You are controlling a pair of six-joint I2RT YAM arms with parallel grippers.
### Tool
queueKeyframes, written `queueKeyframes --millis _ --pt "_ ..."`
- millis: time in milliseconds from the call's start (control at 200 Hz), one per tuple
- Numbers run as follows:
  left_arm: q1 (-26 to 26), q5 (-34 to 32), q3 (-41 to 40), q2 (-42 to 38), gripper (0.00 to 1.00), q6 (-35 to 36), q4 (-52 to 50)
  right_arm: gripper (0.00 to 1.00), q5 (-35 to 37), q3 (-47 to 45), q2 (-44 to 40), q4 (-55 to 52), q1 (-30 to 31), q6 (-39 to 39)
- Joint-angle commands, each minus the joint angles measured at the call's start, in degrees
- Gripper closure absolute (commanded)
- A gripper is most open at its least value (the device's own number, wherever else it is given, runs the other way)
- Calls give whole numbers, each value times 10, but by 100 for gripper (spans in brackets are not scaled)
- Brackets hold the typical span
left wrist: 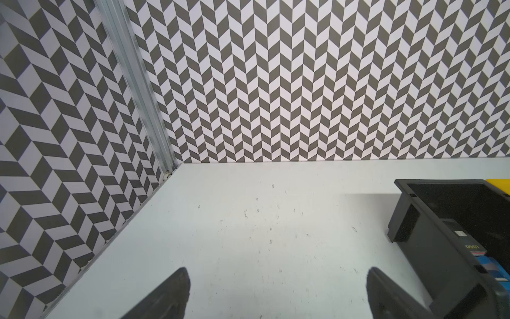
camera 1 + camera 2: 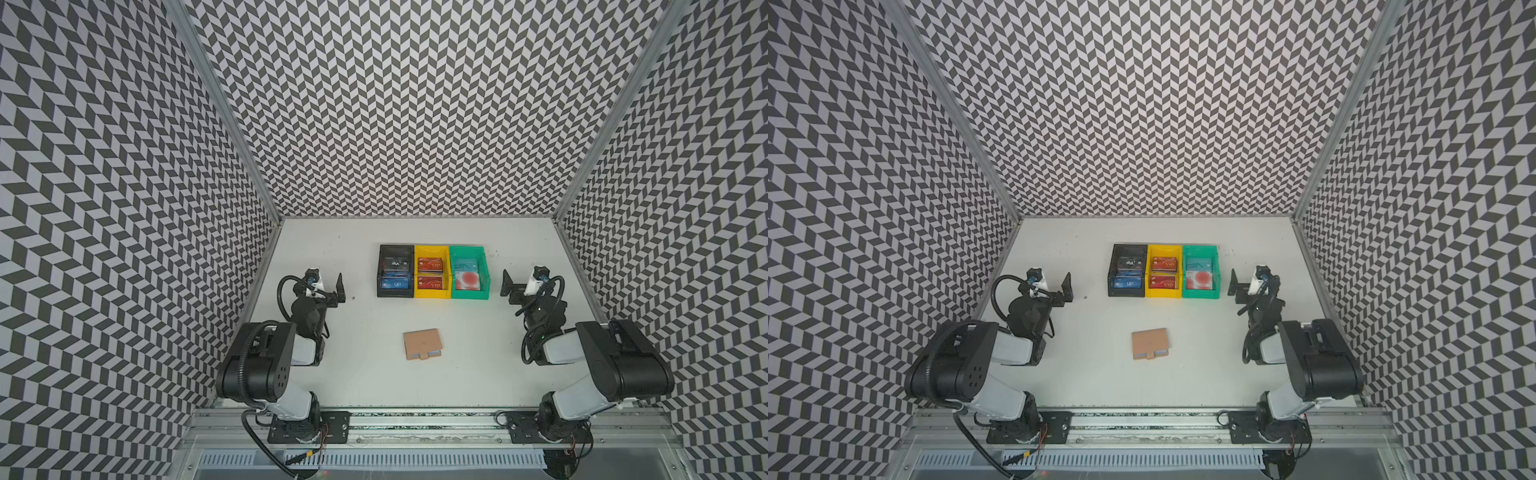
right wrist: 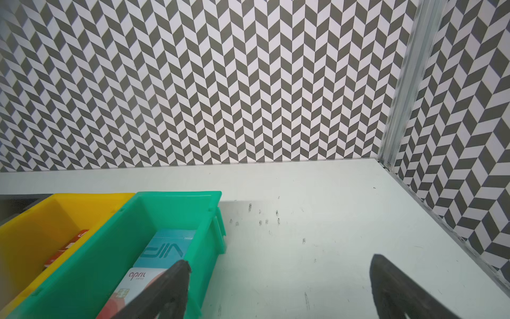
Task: Take the credit cards out of the card holder
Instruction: Move the card holder to the center of the table.
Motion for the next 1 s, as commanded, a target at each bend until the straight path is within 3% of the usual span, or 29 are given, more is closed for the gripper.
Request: queueKeyframes --millis 0,996 --pt "3 2 7 3 0 -6 1 1 -5 -3 6 36 3 -5" --pt "3 2 8 3 0 -6 -1 1 -3 -6 5 43 3 -6"
